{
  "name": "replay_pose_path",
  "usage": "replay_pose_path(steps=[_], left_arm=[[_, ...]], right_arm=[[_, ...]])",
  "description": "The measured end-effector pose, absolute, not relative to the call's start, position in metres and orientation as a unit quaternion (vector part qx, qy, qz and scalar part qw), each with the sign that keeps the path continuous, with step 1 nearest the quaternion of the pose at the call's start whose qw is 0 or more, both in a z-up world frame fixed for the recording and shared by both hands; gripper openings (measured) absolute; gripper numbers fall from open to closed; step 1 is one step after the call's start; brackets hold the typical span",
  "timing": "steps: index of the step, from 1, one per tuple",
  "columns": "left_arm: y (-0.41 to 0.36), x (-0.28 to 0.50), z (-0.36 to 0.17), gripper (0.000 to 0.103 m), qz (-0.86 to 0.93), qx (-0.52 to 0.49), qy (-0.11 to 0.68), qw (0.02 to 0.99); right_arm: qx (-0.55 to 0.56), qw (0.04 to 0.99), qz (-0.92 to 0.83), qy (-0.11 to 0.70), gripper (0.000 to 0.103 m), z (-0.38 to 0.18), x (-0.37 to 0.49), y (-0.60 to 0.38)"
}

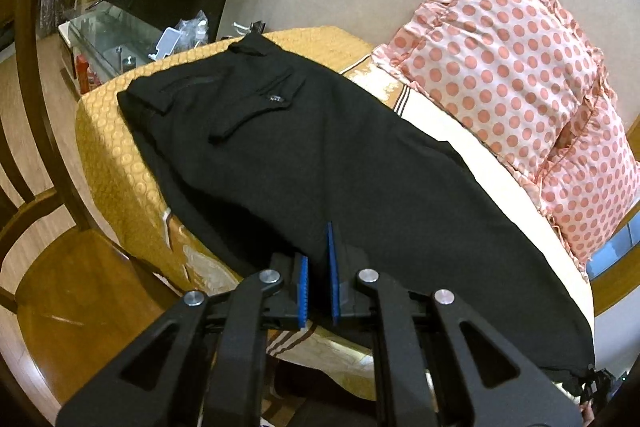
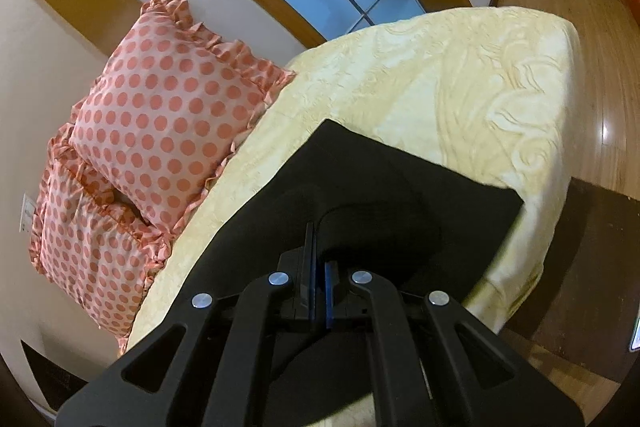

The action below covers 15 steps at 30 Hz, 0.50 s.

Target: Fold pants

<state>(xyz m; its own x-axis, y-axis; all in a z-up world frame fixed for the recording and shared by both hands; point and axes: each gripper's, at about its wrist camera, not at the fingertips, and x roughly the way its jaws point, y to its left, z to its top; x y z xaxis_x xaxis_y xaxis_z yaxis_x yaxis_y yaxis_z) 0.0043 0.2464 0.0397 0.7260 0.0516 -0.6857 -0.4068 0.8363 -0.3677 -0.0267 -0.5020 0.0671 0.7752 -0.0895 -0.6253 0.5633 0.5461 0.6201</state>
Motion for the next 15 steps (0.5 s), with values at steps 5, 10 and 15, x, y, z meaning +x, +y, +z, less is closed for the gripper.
replay_pose_path(steps=[5,10,15], left_arm=[[0.253,-0.005,0.053,0.007,0.129,-0.258,0.327,0.900],[0.261,-0.010,0.050,0.007,0.138,-0.259,0.332,0.897],[0.264,-0.007,0.041,0.007,0.140,-0.256,0.344,0.893]], right_arm=[[0.420,0.849,-0.187,0.262,0.003,0.088,-0.039,-0.493],[0.431,0.831,-0.195,0.294,0.003,0.070,-0.044,-0.496],[0.417,0.831,-0.202,0.308,0.003,0.067,-0.050,-0.489]])
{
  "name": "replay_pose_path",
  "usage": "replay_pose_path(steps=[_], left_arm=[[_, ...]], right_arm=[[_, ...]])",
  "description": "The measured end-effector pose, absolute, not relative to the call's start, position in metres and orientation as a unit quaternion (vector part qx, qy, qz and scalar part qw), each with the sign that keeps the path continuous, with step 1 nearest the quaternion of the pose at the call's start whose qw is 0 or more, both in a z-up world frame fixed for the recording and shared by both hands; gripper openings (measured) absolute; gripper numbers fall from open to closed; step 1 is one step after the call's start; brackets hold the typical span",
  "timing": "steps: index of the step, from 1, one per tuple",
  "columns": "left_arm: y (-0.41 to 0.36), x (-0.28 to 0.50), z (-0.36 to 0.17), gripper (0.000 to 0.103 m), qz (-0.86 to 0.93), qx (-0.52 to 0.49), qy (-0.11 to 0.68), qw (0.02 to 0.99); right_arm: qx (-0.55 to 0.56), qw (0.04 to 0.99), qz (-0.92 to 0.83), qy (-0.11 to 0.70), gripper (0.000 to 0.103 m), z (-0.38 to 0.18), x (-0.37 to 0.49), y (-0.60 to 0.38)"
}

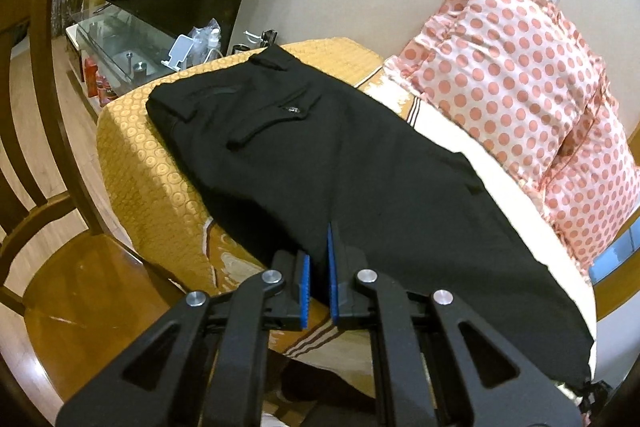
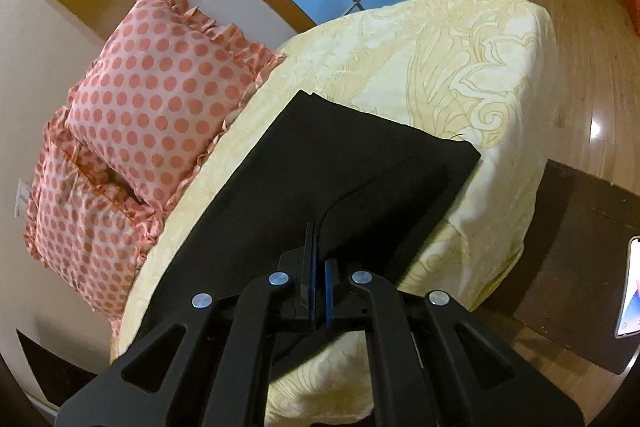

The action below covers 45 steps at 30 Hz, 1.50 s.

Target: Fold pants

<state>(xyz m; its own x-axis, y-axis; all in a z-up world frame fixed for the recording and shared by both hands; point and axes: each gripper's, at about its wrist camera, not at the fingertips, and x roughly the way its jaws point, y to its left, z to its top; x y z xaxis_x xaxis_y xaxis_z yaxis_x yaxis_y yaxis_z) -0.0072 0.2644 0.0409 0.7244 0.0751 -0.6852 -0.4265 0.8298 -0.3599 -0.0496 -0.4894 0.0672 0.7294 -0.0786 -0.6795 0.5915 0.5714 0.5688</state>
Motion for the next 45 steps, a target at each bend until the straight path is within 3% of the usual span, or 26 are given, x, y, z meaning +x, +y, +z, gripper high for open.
replay_pose_path(steps=[6,13,18,20,21,26,28,31,32,33,37,40,45], left_arm=[[0.259,-0.014,0.026,0.013,0.137,-0.246,0.332,0.900],[0.275,-0.039,0.035,0.034,0.155,-0.277,0.270,0.909],[0.299,-0.050,0.053,0.038,0.189,-0.287,0.222,0.912],[0.296,-0.044,0.062,0.045,0.181,-0.264,0.211,0.923],[0.290,-0.036,0.066,0.054,0.180,-0.233,0.212,0.932],[0.277,-0.001,0.056,0.055,0.193,-0.158,0.260,0.933],[0.282,0.011,0.042,0.055,0.205,-0.158,0.293,0.921],[0.288,0.017,0.023,0.055,0.210,-0.165,0.317,0.910],[0.287,0.015,0.023,0.055,0.212,-0.164,0.311,0.912],[0.285,0.013,0.026,0.057,0.212,-0.166,0.305,0.914],[0.270,0.003,0.042,0.063,0.191,-0.169,0.268,0.929],[0.246,0.003,0.053,0.071,0.173,-0.138,0.251,0.943],[0.205,0.011,0.057,0.075,0.117,-0.100,0.257,0.954]], right_arm=[[0.412,0.832,-0.208,0.307,0.003,0.065,-0.055,-0.490],[0.387,0.843,-0.216,0.305,0.003,0.070,-0.048,-0.491],[0.392,0.837,-0.224,0.309,0.003,0.061,-0.047,-0.495],[0.385,0.839,-0.227,0.309,0.003,0.061,-0.046,-0.495],[0.382,0.840,-0.229,0.310,0.003,0.061,-0.046,-0.494],[0.347,0.849,-0.234,0.322,0.005,0.064,-0.043,-0.489],[0.339,0.850,-0.240,0.325,0.012,0.068,-0.048,-0.490],[0.317,0.856,-0.267,0.309,0.046,0.081,-0.059,-0.493],[0.309,0.860,-0.276,0.299,0.069,0.086,-0.063,-0.494],[0.301,0.865,-0.284,0.284,0.076,0.092,-0.067,-0.496],[0.301,0.868,-0.290,0.267,0.075,0.096,-0.066,-0.512],[0.311,0.856,-0.298,0.286,0.067,0.084,-0.058,-0.522],[0.298,0.856,-0.291,0.306,0.053,0.074,-0.057,-0.510]])
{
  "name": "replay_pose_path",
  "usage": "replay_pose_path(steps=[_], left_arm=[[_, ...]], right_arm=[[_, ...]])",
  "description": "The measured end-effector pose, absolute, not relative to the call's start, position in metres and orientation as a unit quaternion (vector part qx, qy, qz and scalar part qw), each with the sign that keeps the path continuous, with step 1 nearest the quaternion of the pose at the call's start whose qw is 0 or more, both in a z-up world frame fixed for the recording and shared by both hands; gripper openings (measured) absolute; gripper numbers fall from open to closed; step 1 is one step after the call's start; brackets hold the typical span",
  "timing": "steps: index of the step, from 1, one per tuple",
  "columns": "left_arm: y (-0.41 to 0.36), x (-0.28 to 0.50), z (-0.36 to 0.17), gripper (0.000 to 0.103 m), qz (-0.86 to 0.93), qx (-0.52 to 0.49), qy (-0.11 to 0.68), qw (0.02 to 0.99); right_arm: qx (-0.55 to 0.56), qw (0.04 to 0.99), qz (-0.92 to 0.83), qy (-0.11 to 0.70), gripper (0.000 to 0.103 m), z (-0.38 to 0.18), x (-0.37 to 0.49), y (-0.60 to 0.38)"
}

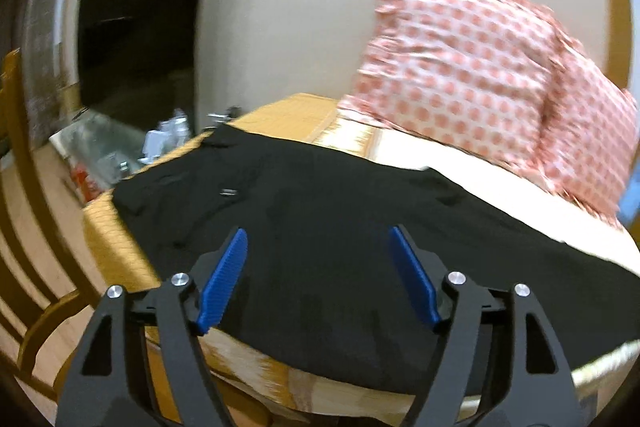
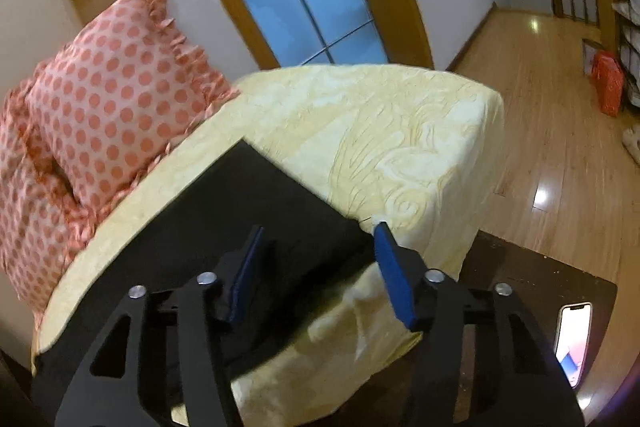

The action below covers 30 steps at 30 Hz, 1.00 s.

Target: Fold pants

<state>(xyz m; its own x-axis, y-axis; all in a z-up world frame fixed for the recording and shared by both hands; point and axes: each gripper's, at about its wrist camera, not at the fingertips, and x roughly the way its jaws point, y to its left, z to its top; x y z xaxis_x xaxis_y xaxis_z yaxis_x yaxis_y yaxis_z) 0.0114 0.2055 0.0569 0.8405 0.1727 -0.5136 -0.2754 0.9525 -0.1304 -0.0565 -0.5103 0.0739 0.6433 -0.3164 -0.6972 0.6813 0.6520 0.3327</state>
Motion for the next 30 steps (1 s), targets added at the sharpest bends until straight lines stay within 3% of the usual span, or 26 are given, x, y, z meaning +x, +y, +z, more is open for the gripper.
replay_pose_path(steps=[6,15,20,21,30], left_arm=[[0.173,0.026,0.044,0.076,0.067,-0.085,0.285,0.953],[0.166,0.033,0.019,0.078,0.044,-0.105,0.318,0.941],[0.163,0.032,0.013,0.083,0.041,-0.095,0.320,0.942],[0.162,0.032,0.011,0.085,0.040,-0.092,0.321,0.942],[0.155,0.034,0.006,0.096,0.035,-0.070,0.321,0.944]], right_arm=[[0.319,0.862,-0.249,0.304,0.040,0.072,-0.064,-0.491],[0.324,0.866,-0.228,0.306,0.038,0.071,-0.056,-0.481],[0.343,0.862,-0.241,0.284,0.007,0.064,-0.052,-0.496],[0.342,0.862,-0.240,0.286,0.005,0.062,-0.049,-0.497],[0.247,0.936,-0.118,0.223,0.004,0.138,-0.002,-0.417]])
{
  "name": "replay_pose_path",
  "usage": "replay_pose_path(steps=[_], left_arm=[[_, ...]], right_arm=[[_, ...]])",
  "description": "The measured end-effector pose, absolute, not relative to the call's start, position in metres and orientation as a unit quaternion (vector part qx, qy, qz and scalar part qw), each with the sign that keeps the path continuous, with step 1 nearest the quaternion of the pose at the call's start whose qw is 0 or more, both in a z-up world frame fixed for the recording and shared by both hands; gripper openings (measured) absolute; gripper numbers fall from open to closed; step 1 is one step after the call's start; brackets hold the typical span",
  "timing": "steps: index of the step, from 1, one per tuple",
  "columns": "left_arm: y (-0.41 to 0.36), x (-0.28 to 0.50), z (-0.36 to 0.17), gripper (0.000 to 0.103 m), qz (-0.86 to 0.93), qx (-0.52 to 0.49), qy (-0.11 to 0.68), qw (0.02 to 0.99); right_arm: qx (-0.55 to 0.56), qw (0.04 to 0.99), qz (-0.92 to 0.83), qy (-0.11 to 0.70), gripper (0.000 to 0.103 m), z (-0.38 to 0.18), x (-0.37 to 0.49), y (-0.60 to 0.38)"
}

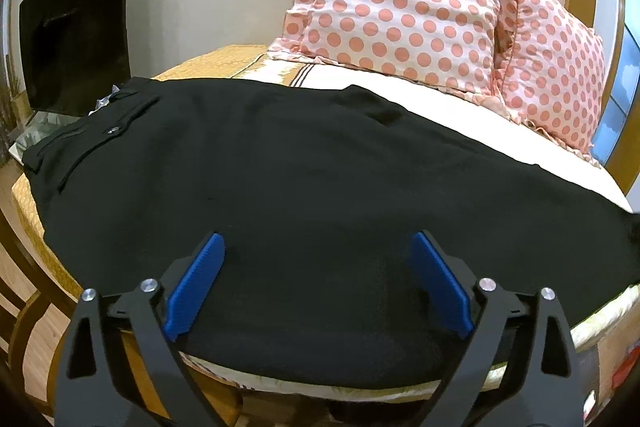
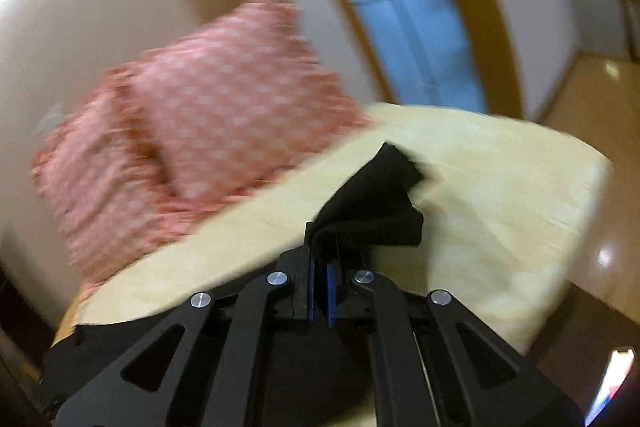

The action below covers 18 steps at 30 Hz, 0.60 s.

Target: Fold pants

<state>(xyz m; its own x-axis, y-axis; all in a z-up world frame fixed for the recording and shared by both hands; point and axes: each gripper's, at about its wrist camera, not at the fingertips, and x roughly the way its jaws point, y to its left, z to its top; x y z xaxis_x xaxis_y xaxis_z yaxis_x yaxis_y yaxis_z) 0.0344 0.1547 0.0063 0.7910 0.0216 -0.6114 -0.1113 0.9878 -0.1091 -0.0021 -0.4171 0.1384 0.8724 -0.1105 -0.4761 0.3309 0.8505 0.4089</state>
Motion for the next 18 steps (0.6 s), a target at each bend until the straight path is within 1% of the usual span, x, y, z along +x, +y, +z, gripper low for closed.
replay_pose_path(steps=[5,9,12,14,16,18], left_arm=[[0.152,0.034,0.005,0.096,0.035,-0.061,0.321,0.945],[0.153,0.034,0.005,0.097,0.034,-0.072,0.318,0.945],[0.157,0.030,0.010,0.097,0.018,-0.097,0.317,0.943],[0.166,0.023,0.015,0.097,0.001,-0.124,0.314,0.941],[0.175,0.015,0.021,0.097,0.003,-0.137,0.308,0.942],[0.183,0.009,0.027,0.097,0.011,-0.140,0.296,0.945]], right_arm=[[0.217,0.947,0.063,0.227,0.004,0.171,0.052,-0.312],[0.208,0.916,0.215,0.267,0.004,0.165,0.086,-0.213],[0.183,0.869,0.308,0.342,0.004,0.132,0.100,-0.134],[0.136,0.843,0.325,0.407,0.004,0.096,0.101,-0.090],[0.122,0.828,0.316,0.447,0.004,0.071,0.102,-0.074],[0.132,0.823,0.310,0.457,0.004,0.062,0.104,-0.074]])
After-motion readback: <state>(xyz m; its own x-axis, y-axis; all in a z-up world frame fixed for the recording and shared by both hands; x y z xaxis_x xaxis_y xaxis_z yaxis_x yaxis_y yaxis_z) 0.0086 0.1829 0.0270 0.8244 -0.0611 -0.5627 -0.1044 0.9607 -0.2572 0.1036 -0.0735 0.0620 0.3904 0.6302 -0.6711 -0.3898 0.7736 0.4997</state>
